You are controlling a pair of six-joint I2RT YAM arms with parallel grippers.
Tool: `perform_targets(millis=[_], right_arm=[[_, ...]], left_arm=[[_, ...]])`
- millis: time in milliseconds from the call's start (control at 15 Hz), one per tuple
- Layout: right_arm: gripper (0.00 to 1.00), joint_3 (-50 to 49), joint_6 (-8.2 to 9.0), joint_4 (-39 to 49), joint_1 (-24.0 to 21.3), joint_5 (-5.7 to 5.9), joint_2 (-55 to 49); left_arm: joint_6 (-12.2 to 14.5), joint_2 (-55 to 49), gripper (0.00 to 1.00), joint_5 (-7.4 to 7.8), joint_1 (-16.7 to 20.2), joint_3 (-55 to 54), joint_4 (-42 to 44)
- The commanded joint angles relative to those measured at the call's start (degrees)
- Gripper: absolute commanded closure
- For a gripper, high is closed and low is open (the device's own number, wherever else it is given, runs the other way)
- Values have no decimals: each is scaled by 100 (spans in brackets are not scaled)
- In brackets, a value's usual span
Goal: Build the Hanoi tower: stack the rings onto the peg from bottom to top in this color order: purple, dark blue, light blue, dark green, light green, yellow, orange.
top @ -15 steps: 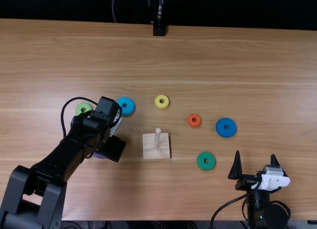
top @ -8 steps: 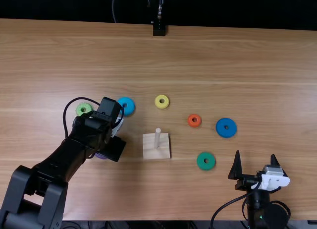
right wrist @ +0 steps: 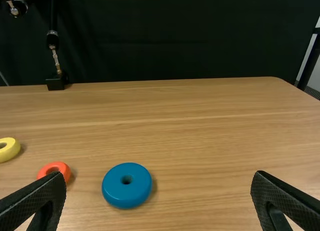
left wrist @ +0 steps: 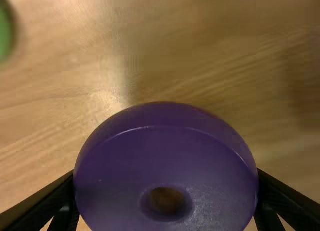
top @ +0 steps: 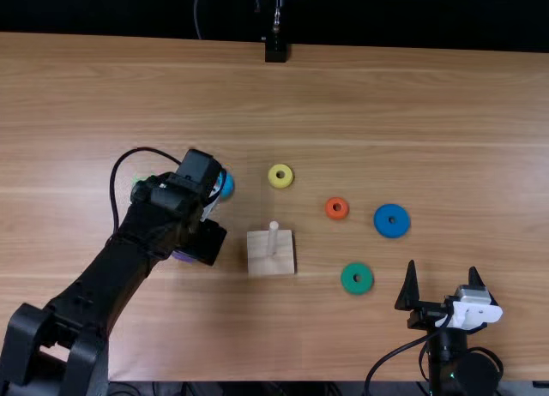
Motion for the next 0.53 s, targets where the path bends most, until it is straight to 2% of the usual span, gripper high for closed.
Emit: perform_targets(millis=[0, 67, 267, 467], right_arm=[[0, -62, 7, -135, -55, 1, -71], [0, -62, 7, -135, -55, 1, -71], [0, -62, 7, -135, -55, 1, -71], [0, -62, 7, -135, -55, 1, -71]], left_arm=[[-561, -249, 100, 8, -150, 559, -341], [-709, -258, 100, 8, -193, 919, -731], [-836, -249, 100, 8, -457, 2061, -1786], [-1289, -144, 100, 8, -659, 3116, -2503]])
